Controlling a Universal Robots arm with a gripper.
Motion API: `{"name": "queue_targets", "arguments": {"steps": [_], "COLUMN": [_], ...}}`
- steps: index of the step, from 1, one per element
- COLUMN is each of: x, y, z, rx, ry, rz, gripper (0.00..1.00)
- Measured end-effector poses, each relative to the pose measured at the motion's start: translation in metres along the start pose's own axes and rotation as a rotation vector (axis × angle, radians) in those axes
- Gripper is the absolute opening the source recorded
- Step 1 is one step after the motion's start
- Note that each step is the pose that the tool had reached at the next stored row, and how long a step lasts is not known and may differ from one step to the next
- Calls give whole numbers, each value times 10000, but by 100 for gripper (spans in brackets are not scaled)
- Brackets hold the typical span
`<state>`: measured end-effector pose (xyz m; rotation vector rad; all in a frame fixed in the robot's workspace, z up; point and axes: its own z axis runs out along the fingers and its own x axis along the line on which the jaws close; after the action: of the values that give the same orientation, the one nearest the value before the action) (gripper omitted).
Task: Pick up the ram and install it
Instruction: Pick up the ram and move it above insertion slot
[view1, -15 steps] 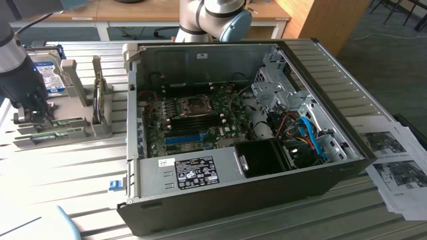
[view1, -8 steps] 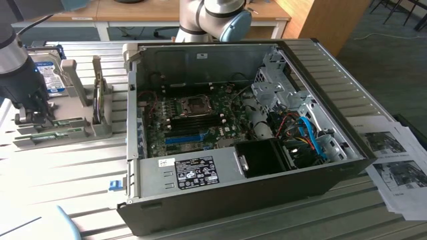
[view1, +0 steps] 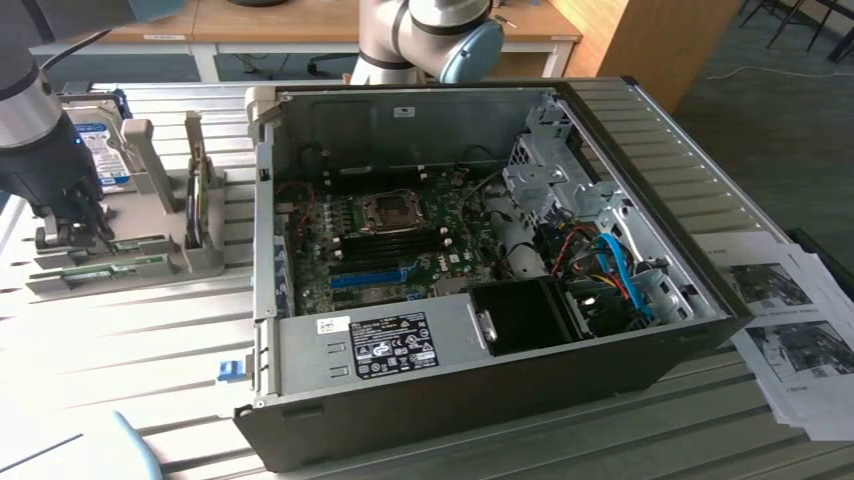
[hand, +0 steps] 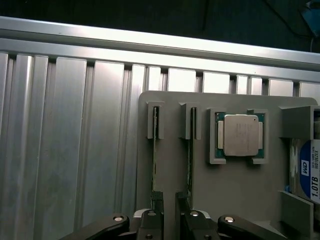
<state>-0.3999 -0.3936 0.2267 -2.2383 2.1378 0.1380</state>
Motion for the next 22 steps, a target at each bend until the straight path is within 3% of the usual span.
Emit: {"name": "queue_targets", "arguments": {"steps": [11, 22], "x": [41, 51], "y": [2, -1], "z": [2, 100], "rx": [2, 1], "ry": [-1, 0], "rz": [1, 1], "gripper": [23, 23]}}
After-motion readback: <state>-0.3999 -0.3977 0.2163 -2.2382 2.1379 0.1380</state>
